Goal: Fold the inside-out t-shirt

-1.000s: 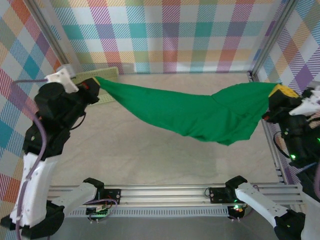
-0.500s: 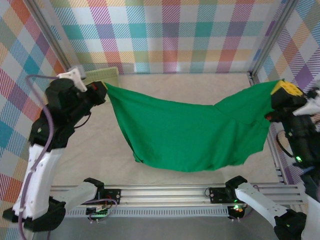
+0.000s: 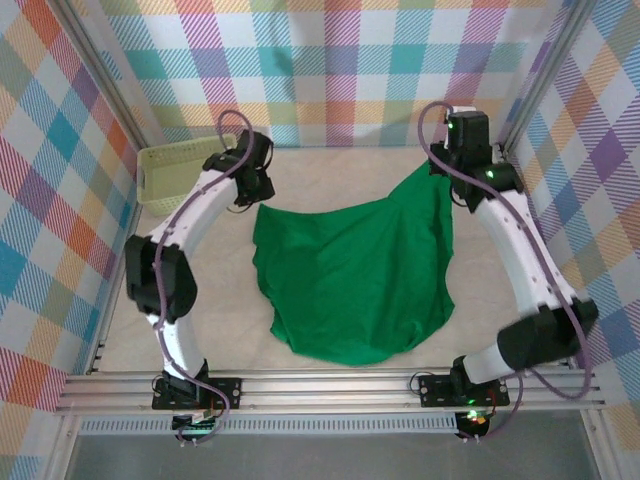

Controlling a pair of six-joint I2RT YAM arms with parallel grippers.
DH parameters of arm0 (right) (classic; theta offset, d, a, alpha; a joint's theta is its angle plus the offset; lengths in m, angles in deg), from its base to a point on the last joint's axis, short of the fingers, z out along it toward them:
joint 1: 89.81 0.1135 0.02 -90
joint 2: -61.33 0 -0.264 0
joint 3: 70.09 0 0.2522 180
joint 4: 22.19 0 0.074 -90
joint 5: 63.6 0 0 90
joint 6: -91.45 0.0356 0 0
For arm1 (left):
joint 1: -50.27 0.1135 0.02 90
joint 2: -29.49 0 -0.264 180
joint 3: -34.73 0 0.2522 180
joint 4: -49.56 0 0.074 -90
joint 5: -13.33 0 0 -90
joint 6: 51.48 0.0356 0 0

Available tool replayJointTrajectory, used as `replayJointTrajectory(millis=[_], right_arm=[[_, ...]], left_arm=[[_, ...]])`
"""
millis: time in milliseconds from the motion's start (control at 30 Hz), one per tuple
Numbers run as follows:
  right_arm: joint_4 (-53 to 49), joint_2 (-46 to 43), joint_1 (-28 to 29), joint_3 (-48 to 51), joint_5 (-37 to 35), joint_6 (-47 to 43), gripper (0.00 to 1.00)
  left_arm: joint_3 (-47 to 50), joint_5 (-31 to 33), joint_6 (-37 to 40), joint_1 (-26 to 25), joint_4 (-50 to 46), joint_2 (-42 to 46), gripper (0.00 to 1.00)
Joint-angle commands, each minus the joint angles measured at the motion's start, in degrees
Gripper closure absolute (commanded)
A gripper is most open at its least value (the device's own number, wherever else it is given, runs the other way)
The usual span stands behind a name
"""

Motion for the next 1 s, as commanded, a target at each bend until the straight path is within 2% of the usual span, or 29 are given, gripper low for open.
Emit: replayJointTrajectory(millis=[0, 100, 200, 300, 433, 567, 700, 733, 767, 800, 867, 967], right_arm=[[-2.12, 7.16, -2.59, -8.19, 5.63, 4.93, 0.53], [-7.03, 9.98, -3.05, -10.43, 5.57, 5.89, 0.36], [-6.02, 4.49, -3.02, -1.35, 5.29, 8.7, 0.27], [-6.21, -2.6, -2.98, 10.5, 8.88, 13.32, 0.27], [-4.75, -11.85, -2.7, 28.68, 14.79, 18.74, 0.29], [-4.91, -18.38, -0.95, 40.89, 17.92, 22.14, 0.31], [-4.81, -24.19, 1.59, 48.92, 17.19, 27.67, 0.3], [-4.92, -25.46, 1.87, 50.55, 16.42, 29.4, 0.27], [-4.97, -26.49, 2.07, 52.23, 15.65, 30.9, 0.14], [-5.0, -27.7, 2.21, 53.92, 14.81, 32.38, 0.12], [-5.28, -29.64, 2.24, 56.61, 13.18, 34.5, 0.11], [-5.35, -31.68, 2.25, 59.8, 12.02, 37.23, 0.1]], left_arm=[[-9.51, 6.08, 0.09, -0.27, -6.69, -4.17, 0.35], [-8.33, 6.63, 0.61, -1.49, -8.09, -2.14, 0.23], [3.34, 5.18, 0.16, -5.1, -3.12, 6.22, 0.18], [16.84, 3.48, -2.74, -10.04, 1.51, 13.53, 0.18], [32.04, 7.22, -8.64, -18.05, 4.06, 19.47, 0.17], [42.81, 7.24, -14.52, -23.45, 5.71, 23.56, 0.18], [48.13, 5.2, -18.91, -29.01, 7.93, 25.97, 0.19], [48.51, 5.12, -20.03, -29.95, 7.96, 25.44, 0.19], [48.77, 4.91, -20.66, -30.51, 8.13, 24.66, 0.19], [48.91, 4.88, -21.1, -30.89, 8.63, 23.55, 0.19], [49.36, 4.03, -21.62, -31.15, 10.11, 21.62, 0.2], [50.62, 1.8, -22.28, -31.41, 14.61, 19.8, 0.27]])
